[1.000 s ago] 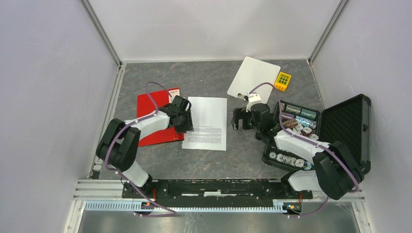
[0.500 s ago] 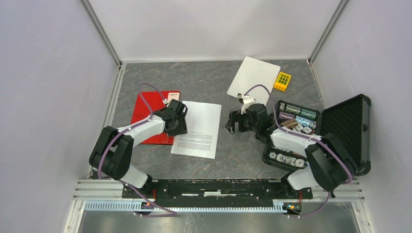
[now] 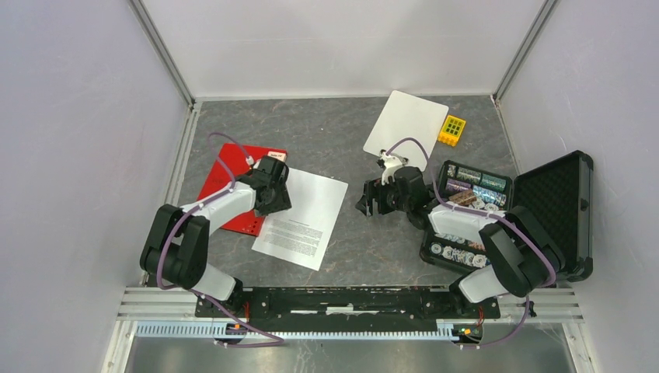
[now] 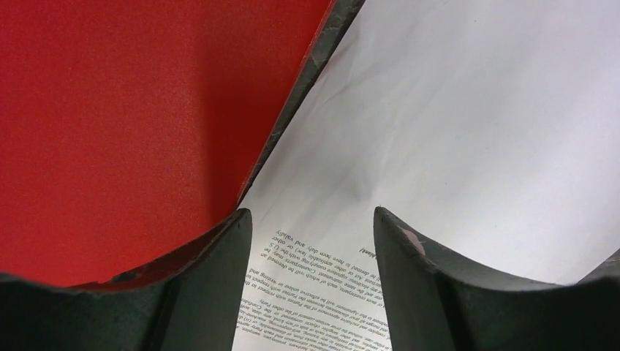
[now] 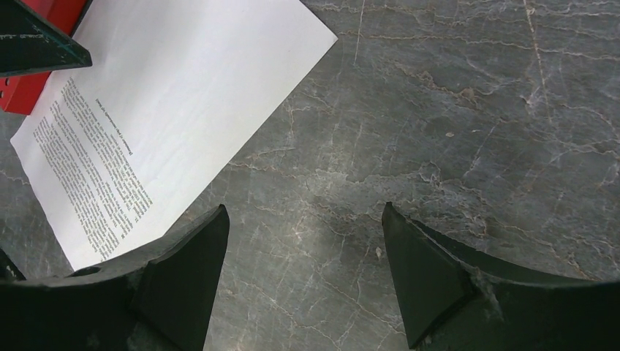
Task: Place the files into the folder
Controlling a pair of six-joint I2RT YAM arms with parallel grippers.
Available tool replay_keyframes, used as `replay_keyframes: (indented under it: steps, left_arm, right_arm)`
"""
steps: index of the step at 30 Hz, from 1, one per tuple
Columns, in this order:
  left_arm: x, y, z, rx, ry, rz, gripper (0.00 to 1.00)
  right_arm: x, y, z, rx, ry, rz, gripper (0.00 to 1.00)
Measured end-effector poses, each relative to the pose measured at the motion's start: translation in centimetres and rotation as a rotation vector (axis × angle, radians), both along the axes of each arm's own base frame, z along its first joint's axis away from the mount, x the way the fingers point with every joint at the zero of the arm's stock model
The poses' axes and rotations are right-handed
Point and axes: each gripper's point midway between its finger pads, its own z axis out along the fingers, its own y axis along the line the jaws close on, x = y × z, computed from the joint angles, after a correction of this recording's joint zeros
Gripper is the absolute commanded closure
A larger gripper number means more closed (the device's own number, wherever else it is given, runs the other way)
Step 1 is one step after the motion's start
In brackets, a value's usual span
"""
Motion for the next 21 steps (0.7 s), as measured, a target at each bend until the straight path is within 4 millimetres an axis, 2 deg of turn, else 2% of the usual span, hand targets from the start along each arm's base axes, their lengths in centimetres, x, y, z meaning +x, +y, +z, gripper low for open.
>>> replay_keyframes:
  steps: [8,15,21]
  left_arm:
    - [0.0,0.2,0.0,-0.010,0.006,0.008,0.29]
    - [0.4,-2.3,0.1,-0.128,0.019,-0.047,0.31]
    - [0.2,-4.2,-0.5,-0.203,0.048,-0.092,0.32]
  right_arm:
    - [-0.5,0.8,-0.4,0.012,0.017,0.023,0.19]
    - [-1.3,2.5,0.0,0.105,0.061,-0.017,0.12]
    - [-2.9,3.6,-0.9,0.166,0.134,-0.096,0.10]
